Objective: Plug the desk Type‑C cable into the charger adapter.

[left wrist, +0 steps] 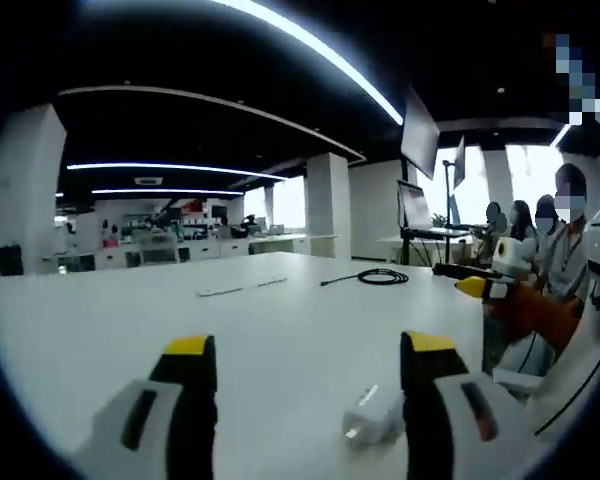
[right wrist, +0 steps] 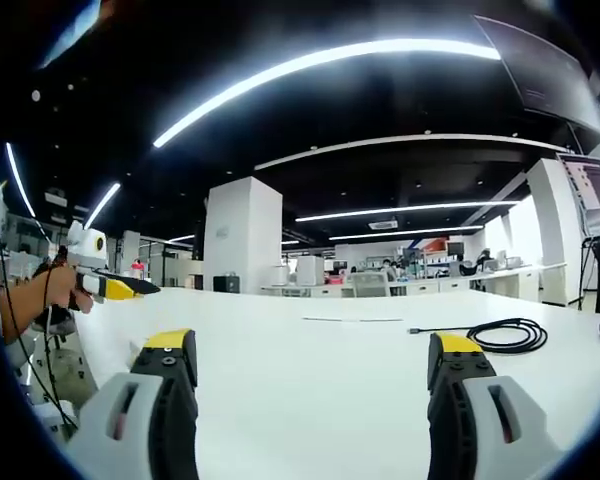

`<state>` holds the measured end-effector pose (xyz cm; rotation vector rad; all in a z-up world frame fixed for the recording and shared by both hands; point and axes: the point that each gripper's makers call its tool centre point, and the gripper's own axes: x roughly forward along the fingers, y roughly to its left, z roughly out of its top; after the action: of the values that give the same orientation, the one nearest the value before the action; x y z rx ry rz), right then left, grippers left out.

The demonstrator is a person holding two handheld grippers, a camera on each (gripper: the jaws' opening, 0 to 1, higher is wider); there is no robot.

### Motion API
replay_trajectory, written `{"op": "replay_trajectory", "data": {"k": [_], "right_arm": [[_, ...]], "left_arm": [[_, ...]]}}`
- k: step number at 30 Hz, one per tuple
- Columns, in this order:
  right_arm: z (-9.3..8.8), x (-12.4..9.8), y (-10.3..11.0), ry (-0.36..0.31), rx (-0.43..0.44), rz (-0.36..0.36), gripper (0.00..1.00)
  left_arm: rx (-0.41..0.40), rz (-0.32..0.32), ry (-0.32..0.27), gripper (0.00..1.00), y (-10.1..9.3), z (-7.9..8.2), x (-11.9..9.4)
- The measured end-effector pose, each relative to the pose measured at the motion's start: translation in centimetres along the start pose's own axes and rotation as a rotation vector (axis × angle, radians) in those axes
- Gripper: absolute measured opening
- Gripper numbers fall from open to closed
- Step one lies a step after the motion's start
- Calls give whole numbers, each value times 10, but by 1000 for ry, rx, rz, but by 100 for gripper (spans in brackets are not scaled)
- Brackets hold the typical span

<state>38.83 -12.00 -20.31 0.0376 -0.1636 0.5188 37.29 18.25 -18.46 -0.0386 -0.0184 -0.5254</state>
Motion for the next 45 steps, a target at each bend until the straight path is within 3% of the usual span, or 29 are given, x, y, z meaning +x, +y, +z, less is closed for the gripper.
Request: {"op": "replay_trajectory", "data": {"k": [4,7,17,36,42,45], "right_arm": [[3,1,0,0,-11,-1,97],[5,1,1,3,-17,-1,97],[7,2,1,7,-30,-4,98],[8,4,-4,21,-55,6,98],[7,17,-25,93,-163,32,98],[11,25,-44,100,-196,27,93]], "left_arm": [[-3,133,-107,89,6,9,-15],[5,169,-167,93,4,15,-22],[-13,231,-155,99,8,4,-32],[-26,243,-147,100,6,-3,-37],[-42,233,-133,100,3,-9,-35],[-45,233,-129,100,4,-10,-35]]}}
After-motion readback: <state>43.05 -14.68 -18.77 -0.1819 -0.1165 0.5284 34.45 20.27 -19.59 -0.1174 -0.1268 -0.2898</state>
